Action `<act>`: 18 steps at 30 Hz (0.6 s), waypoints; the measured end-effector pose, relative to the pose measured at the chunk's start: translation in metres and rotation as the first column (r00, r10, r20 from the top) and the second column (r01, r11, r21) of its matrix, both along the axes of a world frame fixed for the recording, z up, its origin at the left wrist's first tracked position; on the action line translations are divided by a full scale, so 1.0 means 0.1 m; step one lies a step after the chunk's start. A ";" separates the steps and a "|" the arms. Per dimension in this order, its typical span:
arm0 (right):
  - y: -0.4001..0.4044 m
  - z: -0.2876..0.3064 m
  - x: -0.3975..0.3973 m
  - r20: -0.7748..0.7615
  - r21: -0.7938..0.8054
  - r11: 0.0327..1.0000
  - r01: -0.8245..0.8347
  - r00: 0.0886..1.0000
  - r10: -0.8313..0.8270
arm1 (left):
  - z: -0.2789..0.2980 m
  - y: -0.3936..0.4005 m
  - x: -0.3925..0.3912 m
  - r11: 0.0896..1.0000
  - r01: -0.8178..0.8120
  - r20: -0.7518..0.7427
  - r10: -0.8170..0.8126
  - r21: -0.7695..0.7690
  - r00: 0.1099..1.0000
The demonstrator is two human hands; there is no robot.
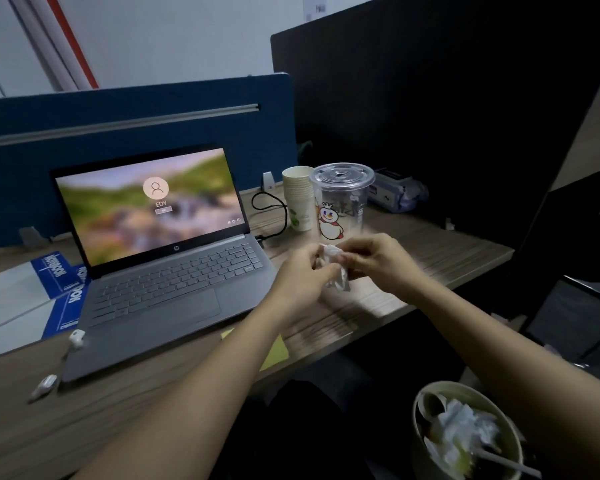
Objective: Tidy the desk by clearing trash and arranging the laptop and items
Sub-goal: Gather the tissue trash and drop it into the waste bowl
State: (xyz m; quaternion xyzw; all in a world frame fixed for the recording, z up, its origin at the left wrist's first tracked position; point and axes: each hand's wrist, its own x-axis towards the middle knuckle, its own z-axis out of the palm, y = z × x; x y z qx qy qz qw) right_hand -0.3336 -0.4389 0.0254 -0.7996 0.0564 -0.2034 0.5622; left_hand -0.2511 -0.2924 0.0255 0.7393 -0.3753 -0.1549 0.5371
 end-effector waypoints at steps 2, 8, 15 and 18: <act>-0.14 -0.04 -0.13 -0.016 0.032 0.999 -0.005 1.000 0.006 | 0.00 -0.12 -0.12 1.000 0.025 -0.015 -0.025 0.013 1.000; -0.59 -0.22 -0.71 -0.032 0.107 0.994 0.007 0.999 -0.003 | -0.20 -0.55 -0.54 0.983 0.181 -0.195 -0.186 -0.043 0.963; -1.08 -0.56 -1.48 -0.092 0.146 0.979 0.145 0.987 -0.133 | -0.74 -1.18 -1.06 0.969 0.240 -0.064 -0.244 -0.063 0.968; -1.25 -0.80 -1.72 -0.135 0.142 0.966 0.218 0.971 -0.199 | -1.08 -1.39 -1.27 0.964 0.255 -0.071 -0.260 -0.076 0.963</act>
